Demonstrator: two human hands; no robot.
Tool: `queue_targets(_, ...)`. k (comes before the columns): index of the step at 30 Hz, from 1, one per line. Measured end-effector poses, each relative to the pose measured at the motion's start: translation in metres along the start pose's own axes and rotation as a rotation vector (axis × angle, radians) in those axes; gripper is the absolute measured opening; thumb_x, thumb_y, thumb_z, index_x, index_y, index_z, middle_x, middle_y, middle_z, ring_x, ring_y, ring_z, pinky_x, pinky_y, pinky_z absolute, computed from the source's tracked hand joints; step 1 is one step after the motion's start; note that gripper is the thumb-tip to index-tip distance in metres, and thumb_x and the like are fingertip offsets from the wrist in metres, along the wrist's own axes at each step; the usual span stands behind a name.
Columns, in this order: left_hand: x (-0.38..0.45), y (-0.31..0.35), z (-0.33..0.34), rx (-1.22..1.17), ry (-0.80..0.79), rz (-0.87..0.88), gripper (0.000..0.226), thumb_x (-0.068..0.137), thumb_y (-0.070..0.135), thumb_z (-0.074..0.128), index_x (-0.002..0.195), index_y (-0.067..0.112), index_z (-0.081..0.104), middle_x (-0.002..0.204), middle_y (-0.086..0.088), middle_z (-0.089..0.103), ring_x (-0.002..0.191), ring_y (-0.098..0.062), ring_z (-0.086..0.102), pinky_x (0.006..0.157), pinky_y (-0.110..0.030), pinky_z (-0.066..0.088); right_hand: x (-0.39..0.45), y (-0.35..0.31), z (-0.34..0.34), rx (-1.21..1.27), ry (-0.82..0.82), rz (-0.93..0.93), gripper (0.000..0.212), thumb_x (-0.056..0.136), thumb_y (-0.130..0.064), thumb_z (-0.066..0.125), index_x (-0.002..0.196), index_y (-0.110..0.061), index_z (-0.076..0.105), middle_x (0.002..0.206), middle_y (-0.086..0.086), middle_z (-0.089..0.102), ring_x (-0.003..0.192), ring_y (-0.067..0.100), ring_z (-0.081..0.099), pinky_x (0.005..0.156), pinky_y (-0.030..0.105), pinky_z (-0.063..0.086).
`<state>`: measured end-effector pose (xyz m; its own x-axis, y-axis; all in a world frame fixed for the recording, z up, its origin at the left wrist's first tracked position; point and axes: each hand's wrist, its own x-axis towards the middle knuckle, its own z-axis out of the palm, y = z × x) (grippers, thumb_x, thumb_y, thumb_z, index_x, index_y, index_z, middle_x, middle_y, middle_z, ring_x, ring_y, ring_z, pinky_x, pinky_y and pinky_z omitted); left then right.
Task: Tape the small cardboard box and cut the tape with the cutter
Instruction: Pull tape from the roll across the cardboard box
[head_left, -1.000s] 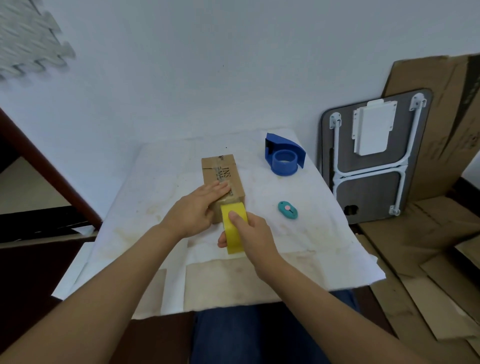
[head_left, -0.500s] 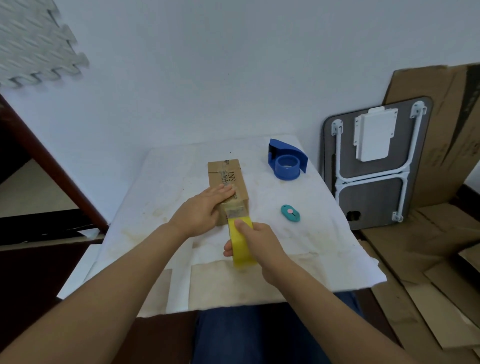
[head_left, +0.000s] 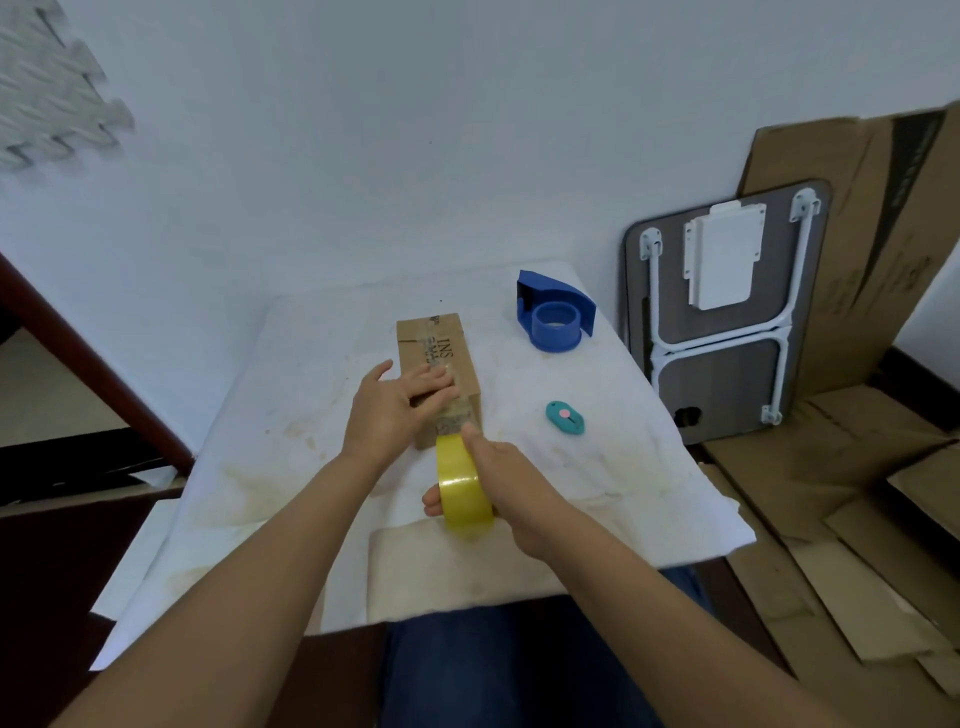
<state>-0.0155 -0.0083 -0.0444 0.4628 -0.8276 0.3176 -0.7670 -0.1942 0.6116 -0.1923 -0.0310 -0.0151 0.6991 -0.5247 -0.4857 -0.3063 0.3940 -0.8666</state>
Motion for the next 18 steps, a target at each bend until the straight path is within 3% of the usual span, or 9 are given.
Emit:
queue_targets(5,0.001,-0.005,0.001,0.146,-0.011,0.113,0.038,0.088,0.048,0.056,0.114,0.026,0.073,0.127,0.007,0.067,0.125,-0.006,0.055,0.116,-0.034,0.024,0.004,0.001,-0.004,0.003,-0.022,-0.02,0.054,0.1,-0.052,0.029,0.124,-0.012,0.055,0.092,0.019,0.077,0.088,0.034,0.075,0.086,0.035,0.058)
queue_targets(8,0.002,-0.004,0.0,0.251,-0.029,0.139,0.057,0.086,0.058,0.038,0.115,0.022,0.072,0.126,0.004,0.068,0.122,-0.013,0.059,0.112,-0.035,0.031,0.007,0.003,-0.006,0.024,-0.019,-0.024,0.057,0.1,-0.053,0.028,0.118,-0.009,0.06,0.093,0.021,0.076,0.085,0.034,0.074,0.076,0.032,0.06)
queue_targets(14,-0.001,0.0,0.0,0.387,-0.016,0.158,0.056,0.088,0.059,0.036,0.113,0.022,0.07,0.122,0.002,0.07,0.112,-0.02,0.065,0.102,-0.037,0.043,0.014,0.005,-0.011,0.008,-0.025,-0.036,0.056,0.1,-0.053,0.029,0.119,-0.01,0.059,0.092,0.021,0.076,0.076,0.03,0.074,0.07,0.029,0.06)
queue_targets(18,-0.003,0.003,0.0,0.413,-0.037,0.122,0.062,0.086,0.065,0.031,0.122,0.028,0.065,0.127,0.003,0.065,0.116,-0.024,0.059,0.081,-0.039,0.054,0.018,0.005,-0.012,0.022,-0.022,-0.043,0.058,0.099,-0.053,0.029,0.116,-0.008,0.06,0.094,0.023,0.075,0.085,0.035,0.074,0.079,0.036,0.06)
